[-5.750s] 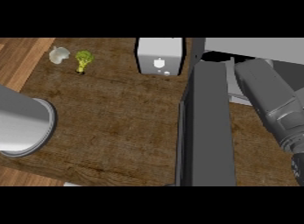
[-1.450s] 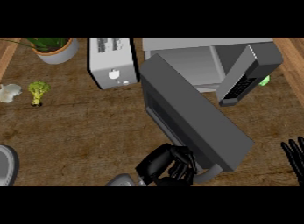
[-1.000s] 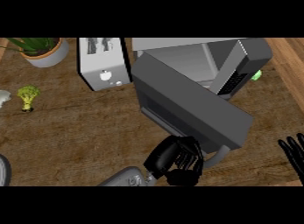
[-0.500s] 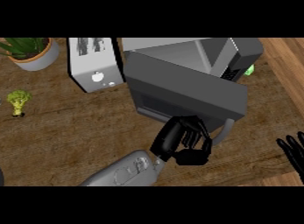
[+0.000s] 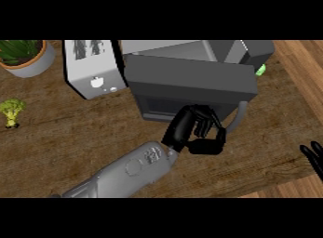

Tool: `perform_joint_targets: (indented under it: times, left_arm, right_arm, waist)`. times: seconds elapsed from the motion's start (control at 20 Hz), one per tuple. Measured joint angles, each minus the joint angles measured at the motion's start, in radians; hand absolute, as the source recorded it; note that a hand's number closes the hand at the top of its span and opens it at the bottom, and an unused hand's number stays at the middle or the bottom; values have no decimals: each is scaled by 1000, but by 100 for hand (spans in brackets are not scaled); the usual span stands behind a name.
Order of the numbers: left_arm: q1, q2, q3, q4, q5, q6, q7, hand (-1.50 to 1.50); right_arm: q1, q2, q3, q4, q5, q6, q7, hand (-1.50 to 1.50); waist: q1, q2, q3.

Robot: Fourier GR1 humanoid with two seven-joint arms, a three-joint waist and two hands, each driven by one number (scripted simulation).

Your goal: Pick up the milk, place it into the microwave and close the microwave

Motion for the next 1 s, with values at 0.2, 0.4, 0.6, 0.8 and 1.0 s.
perform_joint_targets:
  times: [0.2,0.4,0.6,0.8,1.0]
  left_arm:
    - [-31,0,9,30,66,-10,-18,150]
    - [-54,0,21,60,126,-19,-42,150]
    - [-87,0,37,100,179,-43,-62,150]
    - [-109,0,53,135,229,-63,-87,150]
    - [-131,-1,75,160,287,-75,-99,150]
  right_arm:
    - [-4,-16,-10,-18,-28,-8,26,-150]
    - [-5,-27,-23,-34,-54,-17,44,-150]
    - [-9,-38,-33,-49,-73,-26,60,-150]
    - [-11,-47,-41,-59,-95,-28,71,-150]
    - [-20,-55,-48,-66,-120,-26,79,-150]
  waist:
    - [-8,5,0]
    - [-17,10,0]
    - [-25,16,0]
    - [-33,20,1]
    - [-42,26,1]
